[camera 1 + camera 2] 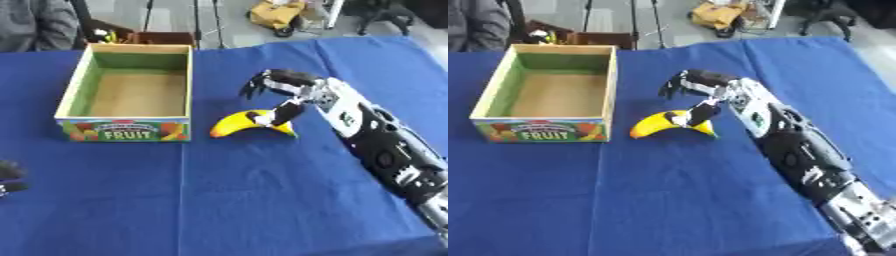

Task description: Pick up objects on the table and place them in the box.

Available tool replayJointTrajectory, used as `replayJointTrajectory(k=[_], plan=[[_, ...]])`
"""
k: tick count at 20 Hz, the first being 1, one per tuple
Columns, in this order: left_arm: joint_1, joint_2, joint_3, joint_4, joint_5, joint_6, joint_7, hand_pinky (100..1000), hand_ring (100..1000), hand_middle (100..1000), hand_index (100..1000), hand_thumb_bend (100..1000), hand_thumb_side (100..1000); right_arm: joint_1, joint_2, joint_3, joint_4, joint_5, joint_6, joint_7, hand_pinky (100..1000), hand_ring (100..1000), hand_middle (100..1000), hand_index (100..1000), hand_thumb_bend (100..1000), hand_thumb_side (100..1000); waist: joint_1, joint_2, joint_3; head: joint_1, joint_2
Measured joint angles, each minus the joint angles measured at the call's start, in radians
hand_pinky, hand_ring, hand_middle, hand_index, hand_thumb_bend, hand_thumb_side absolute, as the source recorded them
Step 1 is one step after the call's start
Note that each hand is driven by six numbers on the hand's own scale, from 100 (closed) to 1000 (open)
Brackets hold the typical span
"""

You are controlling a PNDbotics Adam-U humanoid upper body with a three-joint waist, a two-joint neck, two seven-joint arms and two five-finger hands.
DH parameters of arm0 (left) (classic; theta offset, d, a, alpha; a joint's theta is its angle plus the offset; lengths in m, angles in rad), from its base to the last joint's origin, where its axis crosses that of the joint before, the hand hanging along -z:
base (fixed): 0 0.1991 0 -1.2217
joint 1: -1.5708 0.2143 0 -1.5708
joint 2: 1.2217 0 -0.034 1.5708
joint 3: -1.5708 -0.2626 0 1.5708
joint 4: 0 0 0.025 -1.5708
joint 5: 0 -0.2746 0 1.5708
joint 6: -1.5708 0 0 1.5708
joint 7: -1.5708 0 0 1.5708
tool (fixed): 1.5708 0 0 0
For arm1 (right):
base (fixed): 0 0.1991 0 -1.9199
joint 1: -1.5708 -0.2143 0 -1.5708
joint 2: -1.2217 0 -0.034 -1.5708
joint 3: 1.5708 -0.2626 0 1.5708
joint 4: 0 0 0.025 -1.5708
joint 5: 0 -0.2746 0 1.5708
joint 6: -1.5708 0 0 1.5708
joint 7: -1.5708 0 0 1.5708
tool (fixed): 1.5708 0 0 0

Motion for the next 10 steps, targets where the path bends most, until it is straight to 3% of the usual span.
replayJointTrajectory(k=[10], plan=[[-0.002,0.0,0.0,0.0,0.0,0.001,-0.001,625,659,600,657,171,1000,-0.003,0.016,0.005,0.025,0.035,-0.011,0.005,704,754,607,802,184,425,0.001,0.001,0.002,0.0,-0.007]])
